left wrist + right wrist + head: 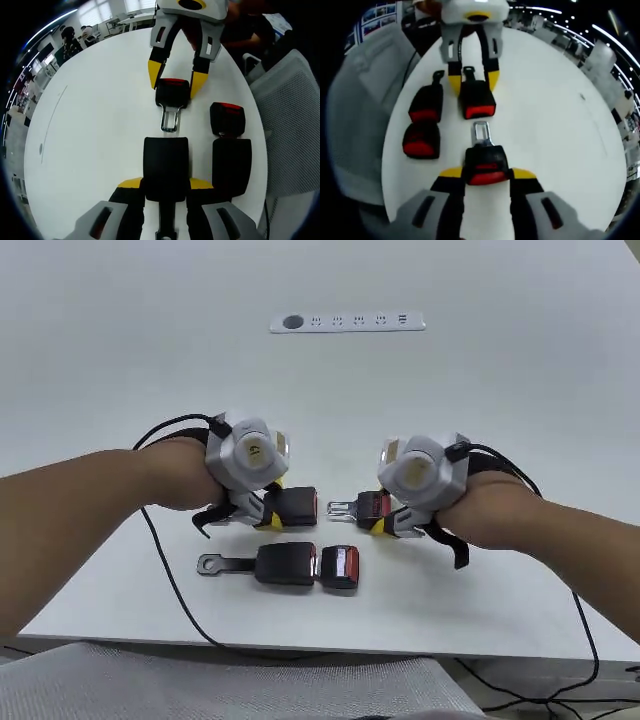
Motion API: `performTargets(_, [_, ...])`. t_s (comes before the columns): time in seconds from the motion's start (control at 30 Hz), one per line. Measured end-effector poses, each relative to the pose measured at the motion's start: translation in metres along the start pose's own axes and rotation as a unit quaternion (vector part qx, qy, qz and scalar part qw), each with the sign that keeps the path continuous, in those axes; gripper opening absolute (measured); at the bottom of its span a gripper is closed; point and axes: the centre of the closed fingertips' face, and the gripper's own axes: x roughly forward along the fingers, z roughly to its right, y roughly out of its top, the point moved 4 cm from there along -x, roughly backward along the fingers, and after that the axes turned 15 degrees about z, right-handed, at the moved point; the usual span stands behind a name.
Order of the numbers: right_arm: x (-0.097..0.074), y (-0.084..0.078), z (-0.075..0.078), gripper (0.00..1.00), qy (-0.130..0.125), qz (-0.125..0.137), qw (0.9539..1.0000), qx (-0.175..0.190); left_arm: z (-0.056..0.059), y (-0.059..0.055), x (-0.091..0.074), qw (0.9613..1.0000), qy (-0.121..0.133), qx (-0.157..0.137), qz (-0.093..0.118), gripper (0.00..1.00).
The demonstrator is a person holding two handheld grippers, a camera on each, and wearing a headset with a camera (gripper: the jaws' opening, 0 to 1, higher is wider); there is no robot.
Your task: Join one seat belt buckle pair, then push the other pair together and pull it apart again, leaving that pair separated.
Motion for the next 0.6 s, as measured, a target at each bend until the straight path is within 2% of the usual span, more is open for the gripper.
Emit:
performTargets(0.3, [0.0068,0.0065,-0.0017,0.34,0.003,-0.005,1.0000,-0.007,-0.0007,0.0001,0.0010,1.0000,0.000,-0.004,-0.006,0.32])
performTargets(0.6, [0.0101,0.0102,-0.0036,0.34,0.006,0.004,0.9999,-0.009,0.0003,0.0007,0.0014,1.0000,0.000,-0.006,-0.005,0.32])
